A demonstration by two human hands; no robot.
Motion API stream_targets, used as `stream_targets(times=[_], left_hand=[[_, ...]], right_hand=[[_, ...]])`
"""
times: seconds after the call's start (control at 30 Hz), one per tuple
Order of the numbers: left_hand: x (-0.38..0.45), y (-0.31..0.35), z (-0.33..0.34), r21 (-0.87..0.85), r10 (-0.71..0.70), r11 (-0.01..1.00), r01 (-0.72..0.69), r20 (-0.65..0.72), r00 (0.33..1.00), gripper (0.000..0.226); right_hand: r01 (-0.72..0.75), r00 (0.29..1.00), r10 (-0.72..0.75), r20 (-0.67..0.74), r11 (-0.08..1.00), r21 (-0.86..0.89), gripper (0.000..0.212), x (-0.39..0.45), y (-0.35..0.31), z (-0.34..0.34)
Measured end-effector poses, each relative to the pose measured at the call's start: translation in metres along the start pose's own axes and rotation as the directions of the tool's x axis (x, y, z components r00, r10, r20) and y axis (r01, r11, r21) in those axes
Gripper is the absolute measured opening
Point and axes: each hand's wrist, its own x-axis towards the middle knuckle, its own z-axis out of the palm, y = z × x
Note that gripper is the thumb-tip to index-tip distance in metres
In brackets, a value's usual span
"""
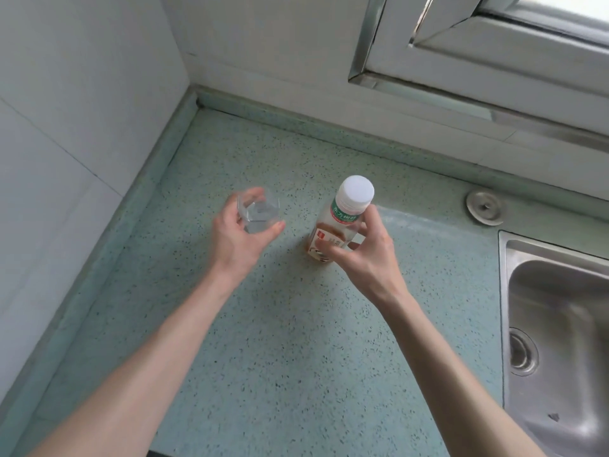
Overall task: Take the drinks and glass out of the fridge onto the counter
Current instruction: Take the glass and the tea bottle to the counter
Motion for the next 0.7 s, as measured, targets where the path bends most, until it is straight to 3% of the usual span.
stream_targets(times=[0.4, 0.57, 0.7], left_hand=[[0.0, -0.001, 0.014, -0.042, -0.077, 0.996, 0.076, -0.025, 0.997, 0.058], [-0.003, 0.005, 0.013, -0.048, -0.08, 0.996, 0.078, -0.039, 0.996, 0.071], [-0.006, 0.016, 0.004, -0.034, -0.073, 0.997, 0.075, 0.042, 0.996, 0.093]], right_hand=[[0.013, 0.998, -0.012, 0.068, 1.0, -0.016, 0.068, 0.005, 0.004, 0.005], [-0.008, 0.993, 0.012, 0.121, 0.999, -0.033, 0.1, 0.0, -0.004, 0.003], [0.009, 0.994, -0.011, 0.109, 1.0, 0.017, 0.12, -0.012, -0.018, -0.005]])
